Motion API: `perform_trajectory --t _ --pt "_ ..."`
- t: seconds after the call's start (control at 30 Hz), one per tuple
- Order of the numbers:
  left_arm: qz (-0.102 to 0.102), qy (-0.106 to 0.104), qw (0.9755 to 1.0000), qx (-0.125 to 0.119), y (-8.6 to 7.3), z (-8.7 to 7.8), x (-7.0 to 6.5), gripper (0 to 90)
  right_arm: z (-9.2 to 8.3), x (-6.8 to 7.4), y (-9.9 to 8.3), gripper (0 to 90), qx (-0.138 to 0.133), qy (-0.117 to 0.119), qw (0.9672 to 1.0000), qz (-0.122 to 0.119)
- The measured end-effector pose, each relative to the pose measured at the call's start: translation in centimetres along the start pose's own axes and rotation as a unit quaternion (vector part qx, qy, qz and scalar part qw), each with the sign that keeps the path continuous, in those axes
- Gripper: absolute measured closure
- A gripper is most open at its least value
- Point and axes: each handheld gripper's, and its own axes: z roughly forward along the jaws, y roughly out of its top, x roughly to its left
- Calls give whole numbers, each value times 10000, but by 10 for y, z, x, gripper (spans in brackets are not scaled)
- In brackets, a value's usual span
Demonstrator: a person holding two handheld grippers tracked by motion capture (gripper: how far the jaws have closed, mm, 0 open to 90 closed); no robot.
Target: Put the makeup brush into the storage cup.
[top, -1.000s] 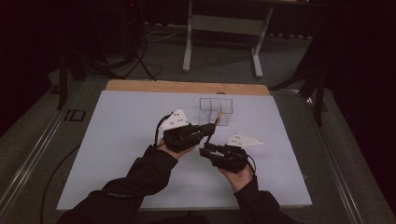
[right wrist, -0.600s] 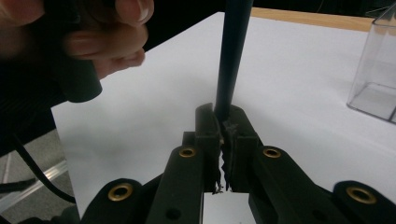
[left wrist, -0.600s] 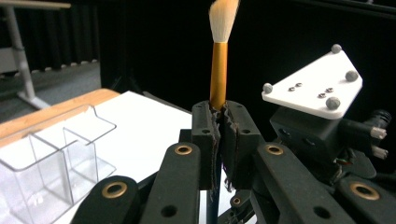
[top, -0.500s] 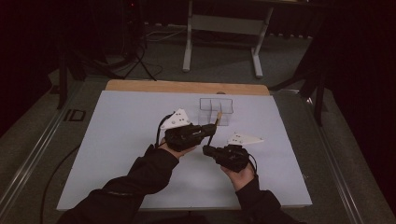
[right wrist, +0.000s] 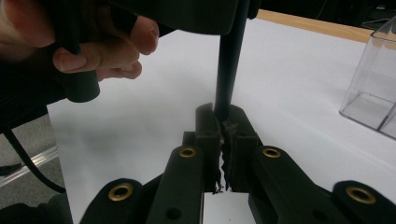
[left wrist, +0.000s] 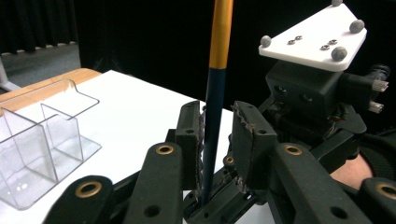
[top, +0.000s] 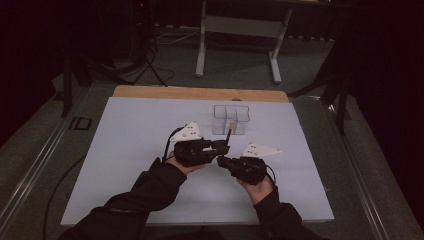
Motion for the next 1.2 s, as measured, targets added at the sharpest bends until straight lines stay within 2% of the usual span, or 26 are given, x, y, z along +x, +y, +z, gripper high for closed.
perform_trajectory --t 0.27,0.4,0.53,0.57,0.83,0.9,0.93,0.97,1.0,1.03,1.07,1.2 --pt "-20 -10 10000 80 -4 3 1 755 2 0 0 860 46 32 10000 -6" --pt "-26 17 10000 85 -5 5 3 812 2 0 -1 860 73 36 10000 -17" --pt "-69 73 9998 194 -5 7 4 819 3 -2 -1 860 131 34 9999 2" --pt "-37 156 9997 196 -5 7 4 830 3 -3 -2 860 155 17 9999 45" --pt "205 146 9995 171 -7 8 3 839 4 -4 -2 856 221 18 9997 52" --pt "199 164 9996 141 -6 8 3 840 3 -4 -1 845 199 11 9998 48" --pt "250 210 9994 134 -6 7 3 840 3 -5 -1 822 190 43 9998 79" --pt "248 251 9993 104 -6 7 4 840 2 -6 -1 754 162 54 9998 95" --pt "213 225 9995 114 -5 6 6 840 2 -6 -1 754 162 54 9998 95" --pt "221 286 9993 95 -5 5 7 840 2 -6 0 731 143 80 9998 77" --pt "203 318 9993 55 -4 4 8 840 0 -5 1 663 126 76 9999 50" --pt "173 431 9989 57 -4 -2 13 840 -2 -6 2 597 114 90 9999 51"
